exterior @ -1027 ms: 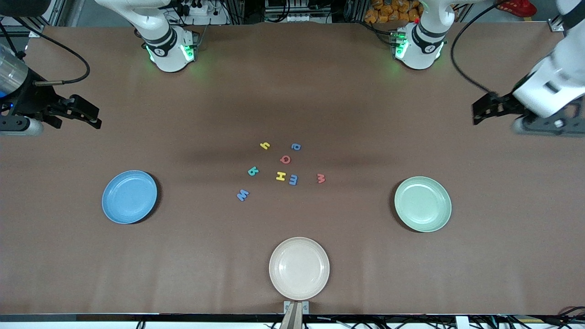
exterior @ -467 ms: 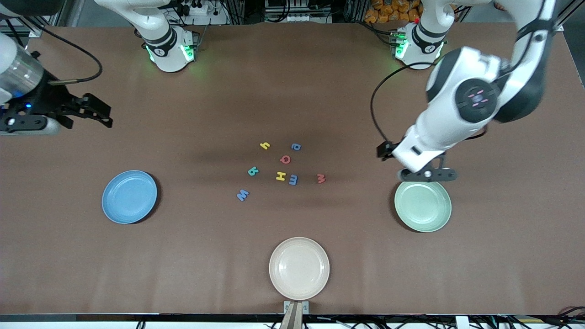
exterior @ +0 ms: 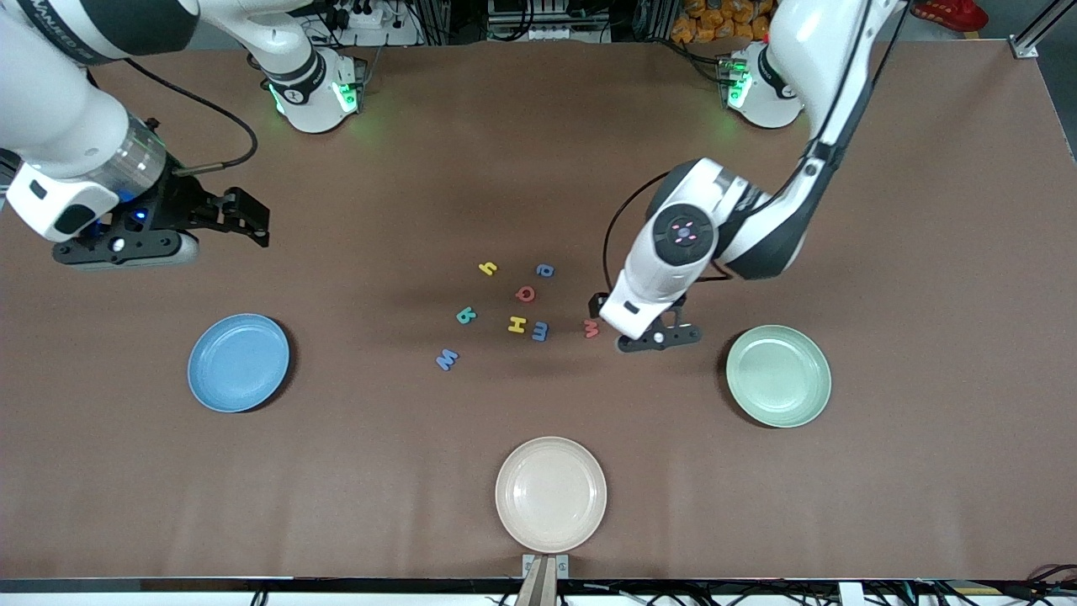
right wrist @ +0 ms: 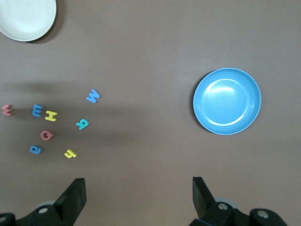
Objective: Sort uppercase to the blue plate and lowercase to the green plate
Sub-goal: 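Grasp the pink w with the left gripper while the right gripper advances, then drop the pink w on the green plate while the right gripper reaches letters, then grasp the blue M with the right gripper while the left gripper returns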
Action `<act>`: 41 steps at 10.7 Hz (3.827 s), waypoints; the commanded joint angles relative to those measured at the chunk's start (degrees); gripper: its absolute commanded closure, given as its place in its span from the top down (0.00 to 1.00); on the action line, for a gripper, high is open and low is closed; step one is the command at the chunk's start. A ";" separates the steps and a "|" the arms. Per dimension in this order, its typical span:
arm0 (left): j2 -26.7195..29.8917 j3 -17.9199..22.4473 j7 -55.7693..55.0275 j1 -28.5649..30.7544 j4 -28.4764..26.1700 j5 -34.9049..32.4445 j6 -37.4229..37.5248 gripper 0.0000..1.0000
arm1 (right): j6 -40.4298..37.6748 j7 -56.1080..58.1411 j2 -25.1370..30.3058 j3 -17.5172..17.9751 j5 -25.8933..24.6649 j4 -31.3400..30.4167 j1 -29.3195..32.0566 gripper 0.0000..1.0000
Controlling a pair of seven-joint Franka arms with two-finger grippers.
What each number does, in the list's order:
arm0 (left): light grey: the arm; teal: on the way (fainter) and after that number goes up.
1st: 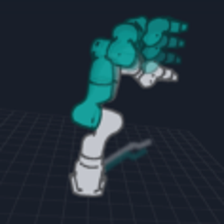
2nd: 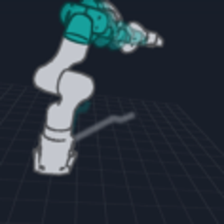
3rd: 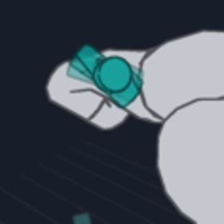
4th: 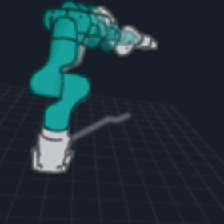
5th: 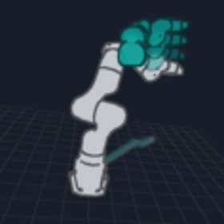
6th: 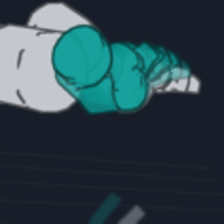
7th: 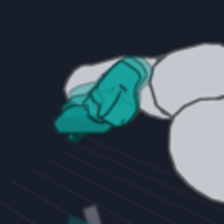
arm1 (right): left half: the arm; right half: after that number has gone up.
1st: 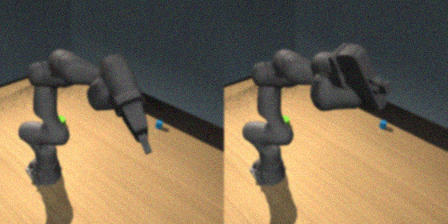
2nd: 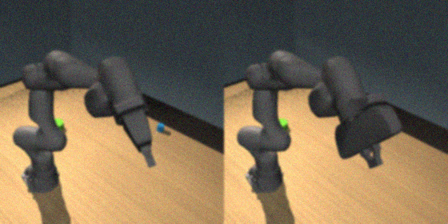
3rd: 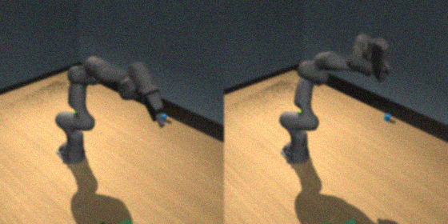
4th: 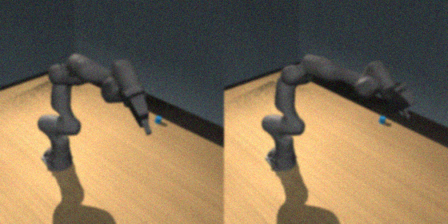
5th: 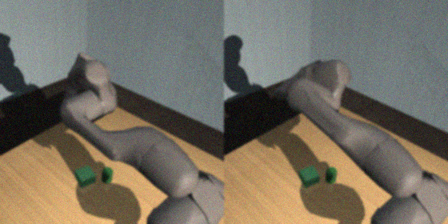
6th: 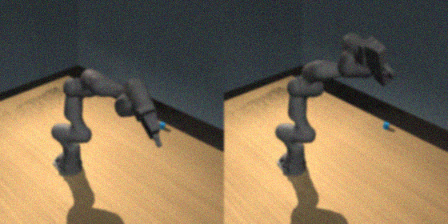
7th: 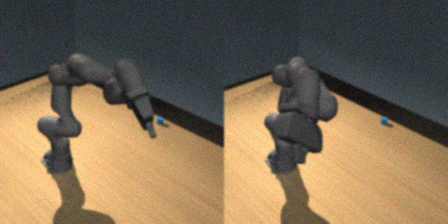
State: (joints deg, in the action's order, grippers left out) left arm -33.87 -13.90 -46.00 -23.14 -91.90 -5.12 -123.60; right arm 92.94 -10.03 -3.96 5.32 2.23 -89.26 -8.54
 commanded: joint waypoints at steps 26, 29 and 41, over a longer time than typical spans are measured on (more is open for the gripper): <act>1.98 0.54 40.36 22.07 0.32 -8.77 4.42 0.00 | 16.01 -30.20 -25.38 -0.14 4.45 1.72 -6.03 1.00; -3.37 0.98 40.64 25.24 0.67 -8.77 1.89 0.00 | 21.29 -34.26 -29.78 -0.23 4.36 1.72 -9.29 1.00; -4.44 -0.95 27.14 11.47 1.20 -6.13 -0.32 1.00 | 36.43 -56.24 -42.10 -0.49 0.23 3.92 -13.42 1.00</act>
State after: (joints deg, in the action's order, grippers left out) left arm -38.34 -15.29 -15.17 -8.64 -90.40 -12.06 -123.79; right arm 129.66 -63.69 -45.02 4.62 3.52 -87.24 -21.39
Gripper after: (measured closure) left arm 0.000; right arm 0.000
